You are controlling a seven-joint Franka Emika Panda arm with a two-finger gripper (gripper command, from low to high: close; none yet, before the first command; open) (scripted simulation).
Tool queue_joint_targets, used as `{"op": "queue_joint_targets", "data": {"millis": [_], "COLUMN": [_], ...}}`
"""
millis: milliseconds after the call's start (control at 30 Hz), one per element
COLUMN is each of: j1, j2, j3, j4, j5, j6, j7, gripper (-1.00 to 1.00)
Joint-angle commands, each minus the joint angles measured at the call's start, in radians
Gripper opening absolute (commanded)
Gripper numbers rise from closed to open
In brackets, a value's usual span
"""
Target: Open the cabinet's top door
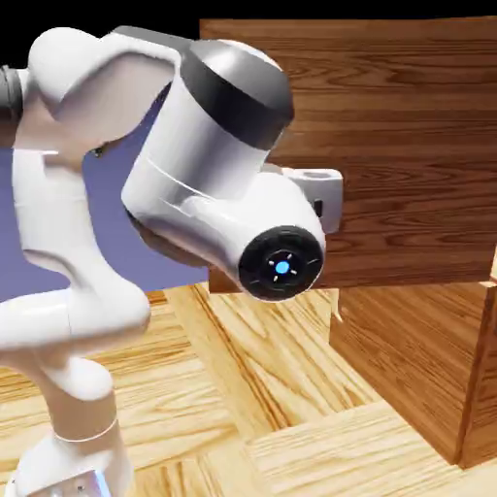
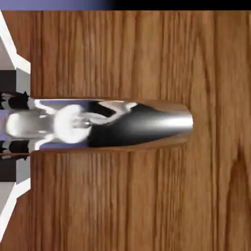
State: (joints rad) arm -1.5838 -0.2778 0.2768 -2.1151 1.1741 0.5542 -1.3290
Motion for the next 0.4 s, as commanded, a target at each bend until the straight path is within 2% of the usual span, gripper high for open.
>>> {"op": "queue_joint_targets", "data": {"millis": [0, 333, 367], "j1": [0.003, 0.038, 0.038], "j2": [0.036, 0.358, 0.358], "j3": [0.003, 0.037, 0.037], "j4": [0.036, 0.389, 0.389], "j5": [-0.018, -0.139, -0.139], "j6": [-0.009, -0.106, -0.106], "j7": [-0.007, -0.013, -0.013], "gripper": [-1.00, -1.00, 1.00]}}
